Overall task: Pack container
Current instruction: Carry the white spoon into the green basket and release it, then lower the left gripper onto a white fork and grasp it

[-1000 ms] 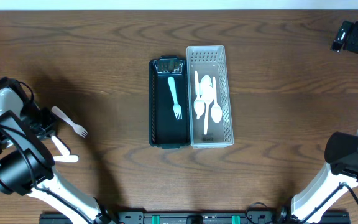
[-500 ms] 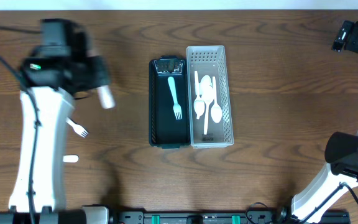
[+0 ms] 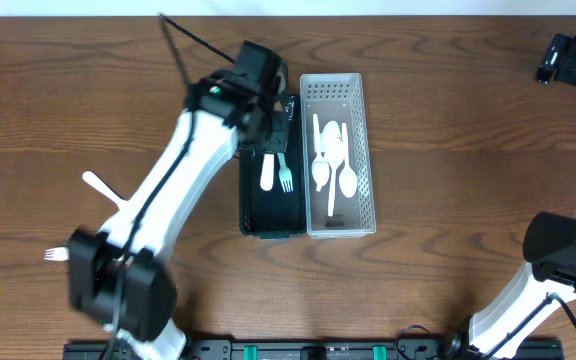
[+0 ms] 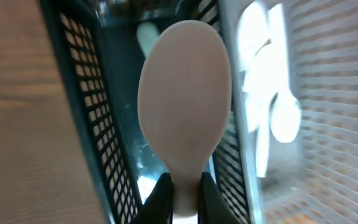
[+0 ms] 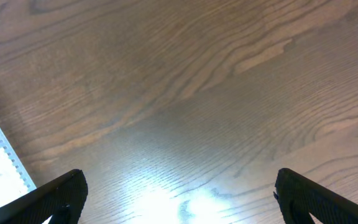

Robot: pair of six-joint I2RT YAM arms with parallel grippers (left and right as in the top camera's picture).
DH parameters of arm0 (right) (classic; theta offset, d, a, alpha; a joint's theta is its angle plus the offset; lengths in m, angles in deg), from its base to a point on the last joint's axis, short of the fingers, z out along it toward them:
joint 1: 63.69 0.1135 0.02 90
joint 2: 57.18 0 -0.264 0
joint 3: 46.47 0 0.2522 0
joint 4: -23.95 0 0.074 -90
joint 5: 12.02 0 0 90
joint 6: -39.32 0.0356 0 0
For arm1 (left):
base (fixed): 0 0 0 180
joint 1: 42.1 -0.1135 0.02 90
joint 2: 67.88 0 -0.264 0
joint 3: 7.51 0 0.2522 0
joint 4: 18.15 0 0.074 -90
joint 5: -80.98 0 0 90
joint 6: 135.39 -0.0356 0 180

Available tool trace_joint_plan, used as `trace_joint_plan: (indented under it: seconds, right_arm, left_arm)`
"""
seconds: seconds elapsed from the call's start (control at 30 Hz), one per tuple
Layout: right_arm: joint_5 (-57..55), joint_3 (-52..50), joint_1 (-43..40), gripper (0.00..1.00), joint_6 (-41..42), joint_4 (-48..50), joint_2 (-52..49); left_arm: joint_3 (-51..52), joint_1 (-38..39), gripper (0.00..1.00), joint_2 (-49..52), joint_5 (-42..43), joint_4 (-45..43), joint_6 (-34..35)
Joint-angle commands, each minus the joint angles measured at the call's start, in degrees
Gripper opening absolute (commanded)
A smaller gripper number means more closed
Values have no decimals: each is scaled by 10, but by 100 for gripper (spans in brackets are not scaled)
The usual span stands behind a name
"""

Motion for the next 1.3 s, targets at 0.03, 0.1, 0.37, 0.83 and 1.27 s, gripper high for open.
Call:
trace_joint_plan:
  seconds: [0.03, 0.1, 0.37, 0.83, 1.27]
  right_arm:
    - [3, -2, -5, 99, -6, -2, -5]
    - [3, -2, -5, 99, -6, -3, -5]
    - [3, -2, -5, 99, -6, -2, -5]
    - [3, -2, -5, 99, -6, -2, -5]
    - [3, -2, -5, 99, -11, -13, -5]
  left_arm:
    - [3, -1, 6, 66, 0, 4, 8]
    - [3, -1, 6, 84, 0, 7, 8]
    - [3, -1, 54, 94, -3, 14, -14]
    - [-10, -27, 91, -131, -178, 49, -38]
    - [9, -322, 98, -246, -134, 116, 182]
